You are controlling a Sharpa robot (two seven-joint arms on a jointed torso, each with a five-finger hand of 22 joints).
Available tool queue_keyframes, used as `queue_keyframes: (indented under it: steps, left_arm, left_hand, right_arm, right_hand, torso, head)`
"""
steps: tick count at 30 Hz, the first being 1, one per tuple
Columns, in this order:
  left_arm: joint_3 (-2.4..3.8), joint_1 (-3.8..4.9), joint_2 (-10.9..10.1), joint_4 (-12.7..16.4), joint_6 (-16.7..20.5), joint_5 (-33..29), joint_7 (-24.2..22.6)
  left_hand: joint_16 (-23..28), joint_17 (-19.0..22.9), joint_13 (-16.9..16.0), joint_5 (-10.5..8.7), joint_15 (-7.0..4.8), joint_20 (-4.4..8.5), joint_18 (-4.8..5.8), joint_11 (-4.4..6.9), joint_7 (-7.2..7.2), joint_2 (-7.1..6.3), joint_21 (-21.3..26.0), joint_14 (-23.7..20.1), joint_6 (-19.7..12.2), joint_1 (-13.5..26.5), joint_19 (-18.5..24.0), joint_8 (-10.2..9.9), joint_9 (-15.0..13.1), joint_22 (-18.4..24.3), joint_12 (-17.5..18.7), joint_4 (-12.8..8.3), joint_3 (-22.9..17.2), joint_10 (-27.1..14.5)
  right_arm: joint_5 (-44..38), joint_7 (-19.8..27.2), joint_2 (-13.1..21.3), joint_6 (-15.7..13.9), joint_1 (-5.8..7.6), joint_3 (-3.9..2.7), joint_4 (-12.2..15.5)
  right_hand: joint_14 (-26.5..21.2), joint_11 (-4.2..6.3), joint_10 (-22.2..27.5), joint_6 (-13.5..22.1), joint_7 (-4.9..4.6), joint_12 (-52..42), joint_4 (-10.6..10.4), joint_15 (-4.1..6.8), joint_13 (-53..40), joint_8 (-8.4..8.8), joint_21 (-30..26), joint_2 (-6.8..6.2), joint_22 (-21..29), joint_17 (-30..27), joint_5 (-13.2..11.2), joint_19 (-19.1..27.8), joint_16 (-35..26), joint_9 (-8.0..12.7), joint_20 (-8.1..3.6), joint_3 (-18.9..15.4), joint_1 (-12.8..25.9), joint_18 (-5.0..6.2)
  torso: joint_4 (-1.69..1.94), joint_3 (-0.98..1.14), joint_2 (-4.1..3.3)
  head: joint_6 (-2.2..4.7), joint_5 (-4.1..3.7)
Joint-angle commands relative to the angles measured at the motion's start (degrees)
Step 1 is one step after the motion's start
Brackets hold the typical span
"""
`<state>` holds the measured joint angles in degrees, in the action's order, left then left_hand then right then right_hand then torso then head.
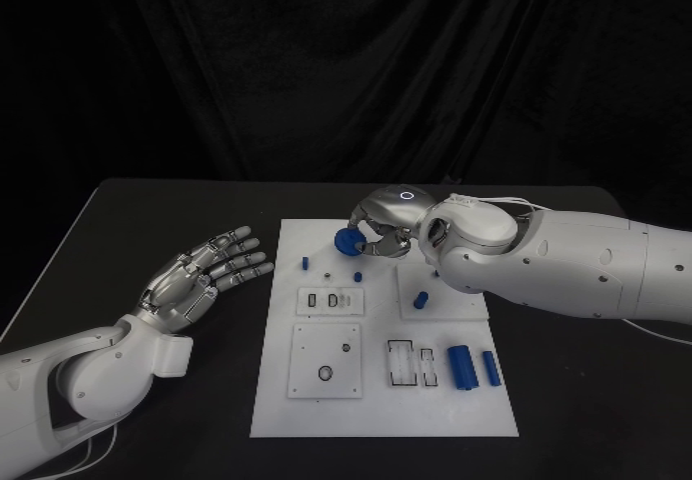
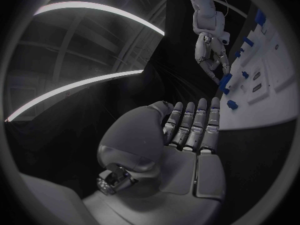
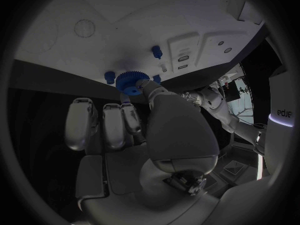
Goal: Assemble the parts on the task board
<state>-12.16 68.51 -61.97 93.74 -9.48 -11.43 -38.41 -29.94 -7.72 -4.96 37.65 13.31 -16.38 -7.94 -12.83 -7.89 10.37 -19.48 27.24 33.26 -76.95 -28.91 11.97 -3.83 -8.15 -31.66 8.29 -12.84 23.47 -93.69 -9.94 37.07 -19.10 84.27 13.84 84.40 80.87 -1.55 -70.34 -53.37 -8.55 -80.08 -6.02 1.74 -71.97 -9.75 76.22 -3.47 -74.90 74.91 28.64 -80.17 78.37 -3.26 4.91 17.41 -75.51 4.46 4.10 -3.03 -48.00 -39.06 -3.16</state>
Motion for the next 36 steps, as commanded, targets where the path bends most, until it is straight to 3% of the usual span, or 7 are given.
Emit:
queue_keyframes:
  steps: [1,5,6,9,12,19,36]
  left_arm:
    - [0.04,-0.08,0.17,0.00,-0.83,-0.17,-0.33]
    - [0.04,-0.08,0.26,-0.06,-0.88,-0.17,-0.30]
    - [0.04,-0.09,0.28,-0.07,-0.90,-0.17,-0.29]
    - [0.04,-0.09,0.31,-0.11,-0.92,-0.17,-0.27]
    - [0.04,-0.09,0.34,-0.18,-0.96,-0.17,-0.21]
    - [0.04,-0.10,0.42,-0.26,-1.08,-0.17,-0.13]
    - [0.04,-0.13,0.40,-0.37,-1.22,-0.17,-0.02]
  left_hand:
    - [-0.21,0.00,0.06,-0.16,0.20,0.00,0.96,-0.51,-0.39,-0.11,-0.26,0.01,0.00,0.54,0.55,-0.28,-0.02,0.05,-0.33,0.03,-0.45,-0.03]
    - [-0.21,0.00,0.06,-0.16,0.20,0.00,0.96,-0.51,-0.39,-0.11,-0.26,0.01,0.00,0.54,0.55,-0.28,-0.02,0.05,-0.33,0.03,-0.45,-0.03]
    - [-0.21,0.00,0.06,-0.16,0.20,0.00,0.96,-0.51,-0.39,-0.11,-0.26,0.01,0.00,0.54,0.55,-0.28,-0.02,0.05,-0.33,0.03,-0.45,-0.03]
    - [-0.21,0.00,0.06,-0.16,0.20,0.00,0.96,-0.51,-0.39,-0.11,-0.26,0.01,0.00,0.54,0.55,-0.28,-0.02,0.05,-0.33,0.03,-0.45,-0.03]
    - [-0.21,0.00,0.06,-0.16,0.20,0.00,0.96,-0.51,-0.39,-0.11,-0.26,0.01,0.00,0.54,0.55,-0.28,-0.02,0.05,-0.33,0.03,-0.45,-0.03]
    - [-0.24,0.00,0.05,-0.18,0.20,0.01,0.98,-0.55,-0.41,-0.13,-0.26,-0.01,-0.07,0.60,0.58,-0.31,-0.02,0.05,-0.35,0.00,-0.59,0.01]
    - [-0.25,0.00,0.05,-0.19,0.20,0.01,0.99,-0.56,-0.42,-0.15,-0.26,-0.03,-0.15,0.64,0.59,-0.34,-0.01,0.05,-0.35,-0.02,-0.66,0.01]
  right_arm:
    - [-0.31,-0.42,-0.52,1.61,-0.41,-0.02,-0.57]
    - [-0.31,-0.97,-1.18,2.59,-0.73,-0.02,-1.36]
    - [-0.31,-1.08,-1.32,2.85,-0.81,-0.02,-1.52]
    - [-0.31,-1.26,-1.54,3.22,-0.95,-0.02,-1.79]
    - [-0.31,-1.42,-1.71,3.56,-1.07,-0.02,-1.97]
    - [-0.31,-2.15,-1.69,4.25,-1.18,-0.02,-2.04]
    - [-0.31,-3.28,-1.20,4.89,-1.27,-0.01,-1.81]
  right_hand:
    - [-0.12,-0.36,0.44,-3.24,2.77,0.21,-0.01,-0.37,0.38,-3.05,-0.73,-0.15,-9.50,1.29,-0.73,0.22,-0.47,-22.66,0.01,0.42,0.25,-0.61]
    - [-0.55,-0.95,1.31,-2.09,2.12,0.49,0.03,-0.86,0.83,-1.91,-1.55,-0.27,-9.34,0.92,-3.09,0.74,-0.91,-22.36,0.40,0.74,0.50,-0.46]
    - [-0.75,-1.21,1.88,-0.73,1.82,0.69,-0.07,-1.04,1.18,-0.87,-1.98,-0.29,-9.25,0.76,-5.42,1.02,-1.10,-21.97,0.62,0.74,0.74,-0.37]
    - [-1.00,-1.11,2.90,2.07,1.33,1.08,-0.25,-1.03,1.82,1.20,-2.54,-0.42,-9.16,0.58,-7.41,1.33,-1.31,-20.96,0.76,0.86,1.07,-0.23]
    - [-1.55,-1.06,4.71,6.35,1.15,1.83,-0.83,-1.13,3.07,4.39,-3.67,-0.60,-8.92,0.13,-12.37,1.98,-1.81,-18.80,0.85,0.58,1.71,0.01]
    - [-2.32,-1.33,6.98,9.06,0.82,2.91,-0.48,-1.36,4.63,6.21,-5.20,-0.76,-8.58,-0.51,-13.30,2.83,-2.50,-16.71,1.00,0.53,1.14,0.30]
    - [-3.16,-1.52,8.66,11.37,0.65,3.76,0.86,-1.57,5.64,6.24,-6.77,-0.66,-8.27,-1.05,-12.06,3.68,-3.10,-14.47,1.21,1.30,-0.71,0.60]
  torso:
    - [-0.05,0.06,-0.04]
    - [-0.07,0.10,-0.03]
    - [-0.08,0.10,-0.03]
    - [-0.05,0.09,-0.03]
    - [-0.04,0.10,-0.04]
    - [0.00,0.09,-0.03]
    - [-0.08,0.11,-0.02]
  head:
    - [-0.03,0.02]
    - [-0.09,-0.01]
    - [-0.09,0.03]
    - [-0.13,0.07]
    - [-0.21,0.06]
    - [-0.29,0.00]
    - [-0.40,0.12]
